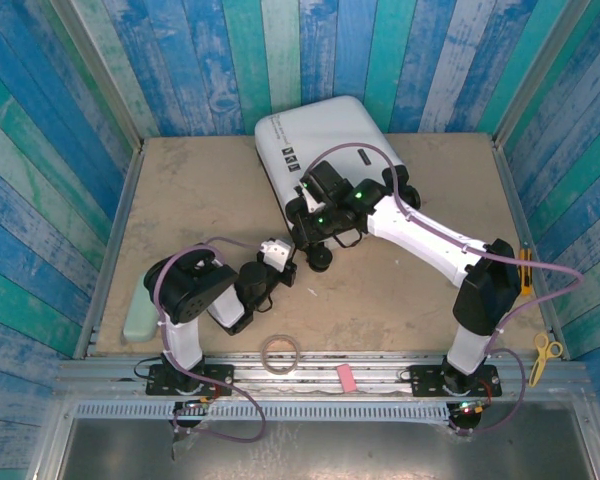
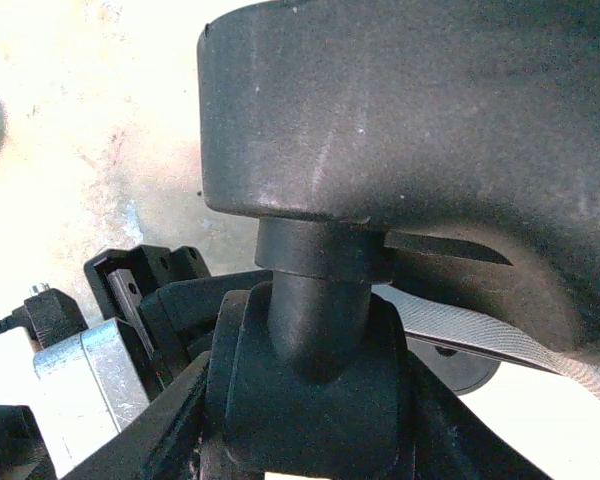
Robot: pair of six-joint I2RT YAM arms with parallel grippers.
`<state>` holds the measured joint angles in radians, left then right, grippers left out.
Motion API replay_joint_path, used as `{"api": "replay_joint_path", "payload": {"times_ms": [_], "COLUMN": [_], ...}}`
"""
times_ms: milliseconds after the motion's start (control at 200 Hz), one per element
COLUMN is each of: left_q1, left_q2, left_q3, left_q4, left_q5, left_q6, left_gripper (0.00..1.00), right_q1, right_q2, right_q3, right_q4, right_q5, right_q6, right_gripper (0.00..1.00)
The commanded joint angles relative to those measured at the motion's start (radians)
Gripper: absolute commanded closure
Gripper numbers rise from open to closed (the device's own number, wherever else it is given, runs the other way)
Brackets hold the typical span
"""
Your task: Pack the luggage
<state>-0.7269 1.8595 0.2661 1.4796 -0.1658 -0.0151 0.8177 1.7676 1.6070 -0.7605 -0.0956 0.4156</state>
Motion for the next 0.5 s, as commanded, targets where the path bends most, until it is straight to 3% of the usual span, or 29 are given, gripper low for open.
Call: {"api": "replay_joint_path", "payload": {"times_ms": [0,180,496], "left_q1": [-0.005,-0.029,-0.133], "left_q2": [-0.008,-0.006,0.011], "left_q3": [-0.009,-0.034,-0.008], "left_q4": [0.084,0.151,0.182], "left_q5": [-0.004,0.017,-0.049], "left_q6": [0.013,0.019,0.045], "left_gripper": [1.0,1.0,1.0], "right_q1": [0.022,0.013,0.022], "right_q2": [-0.051,-0.027,-0.008], "right_q3": [0.022,0.056,0.077], "right_q4": [0.093,0.093,0.183], "right_q5": [-0.166,-0.21,-0.214], "right_q6": [-0.043,-0.016,0.091], "right_gripper": [1.0,1.0,1.0]}}
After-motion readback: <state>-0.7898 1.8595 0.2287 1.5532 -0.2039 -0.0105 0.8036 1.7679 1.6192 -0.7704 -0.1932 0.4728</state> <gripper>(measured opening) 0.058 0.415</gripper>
